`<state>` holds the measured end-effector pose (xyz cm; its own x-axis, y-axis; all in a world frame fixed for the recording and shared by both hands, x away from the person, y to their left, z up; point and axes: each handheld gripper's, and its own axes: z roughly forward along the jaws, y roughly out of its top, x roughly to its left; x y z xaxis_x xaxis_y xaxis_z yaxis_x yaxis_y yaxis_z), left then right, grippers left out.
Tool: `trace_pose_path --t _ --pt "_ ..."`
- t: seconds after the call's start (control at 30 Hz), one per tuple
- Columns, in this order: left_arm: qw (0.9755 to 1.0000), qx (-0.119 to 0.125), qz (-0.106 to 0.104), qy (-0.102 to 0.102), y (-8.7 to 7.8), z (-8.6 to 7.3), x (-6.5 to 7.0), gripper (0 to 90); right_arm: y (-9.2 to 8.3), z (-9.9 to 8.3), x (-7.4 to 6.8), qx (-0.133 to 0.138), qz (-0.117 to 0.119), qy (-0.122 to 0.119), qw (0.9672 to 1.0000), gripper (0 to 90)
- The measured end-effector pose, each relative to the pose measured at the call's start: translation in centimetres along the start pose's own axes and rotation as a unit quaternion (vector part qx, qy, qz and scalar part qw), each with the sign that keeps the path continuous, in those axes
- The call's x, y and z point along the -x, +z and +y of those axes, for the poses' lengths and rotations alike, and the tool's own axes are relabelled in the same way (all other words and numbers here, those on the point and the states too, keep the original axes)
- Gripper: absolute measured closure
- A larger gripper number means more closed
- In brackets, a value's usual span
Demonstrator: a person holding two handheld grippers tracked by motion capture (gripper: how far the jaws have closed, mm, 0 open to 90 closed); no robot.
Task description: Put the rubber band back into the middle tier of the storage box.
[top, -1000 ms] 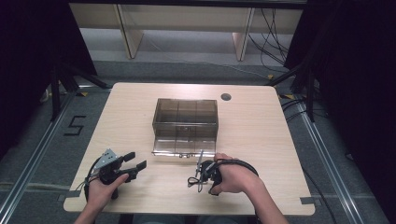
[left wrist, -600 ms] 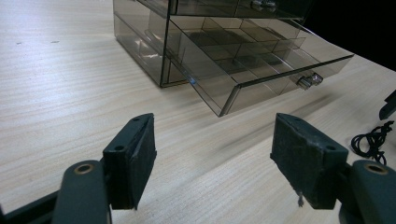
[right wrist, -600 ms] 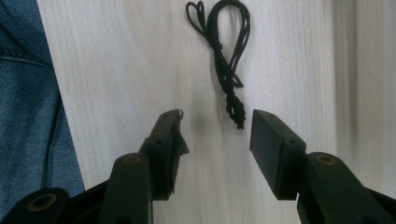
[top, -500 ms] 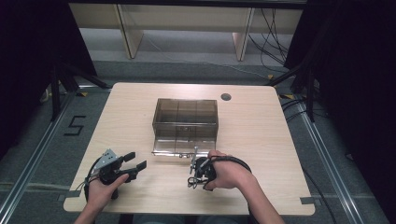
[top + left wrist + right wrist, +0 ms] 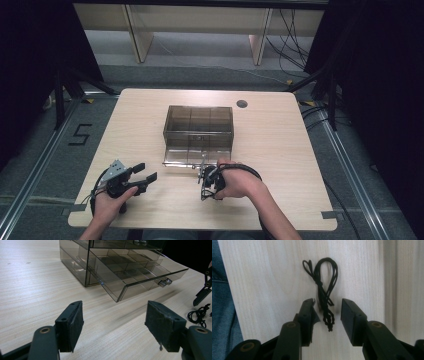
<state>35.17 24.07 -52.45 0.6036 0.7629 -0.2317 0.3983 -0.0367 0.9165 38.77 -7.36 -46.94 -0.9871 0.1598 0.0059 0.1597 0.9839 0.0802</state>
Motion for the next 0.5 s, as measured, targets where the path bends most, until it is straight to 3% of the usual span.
trace_pose_path --t 0.13,0.2,0.27,0.37,0.4,0.5 --pt "1.0000 0.002 -0.003 0.000 0.02 -0.01 -0.04 30.1 0.17 0.29 -0.08 -0.004 0.003 -0.006 1.0000 66.9" --pt "1.0000 0.001 -0.001 0.001 0.00 0.00 -0.01 30.1 0.20 0.46 0.12 -0.001 0.003 -0.021 0.9998 69.3" --pt "1.0000 -0.004 0.004 0.002 -0.08 0.04 0.04 30.1 0.23 0.52 0.02 0.000 0.003 -0.008 1.0000 70.9" --pt "1.0000 -0.004 0.004 0.002 -0.09 0.03 0.05 30.1 0.39 0.64 0.28 -0.001 0.006 -0.025 0.9997 73.1" --pt "1.0000 -0.004 0.003 0.002 -0.08 0.03 0.05 30.1 0.32 0.64 0.20 -0.008 0.008 -0.014 0.9998 73.8" --pt "1.0000 -0.004 0.003 0.002 -0.07 0.03 0.06 30.1 0.43 0.69 0.33 -0.004 0.012 -0.016 0.9998 76.3"
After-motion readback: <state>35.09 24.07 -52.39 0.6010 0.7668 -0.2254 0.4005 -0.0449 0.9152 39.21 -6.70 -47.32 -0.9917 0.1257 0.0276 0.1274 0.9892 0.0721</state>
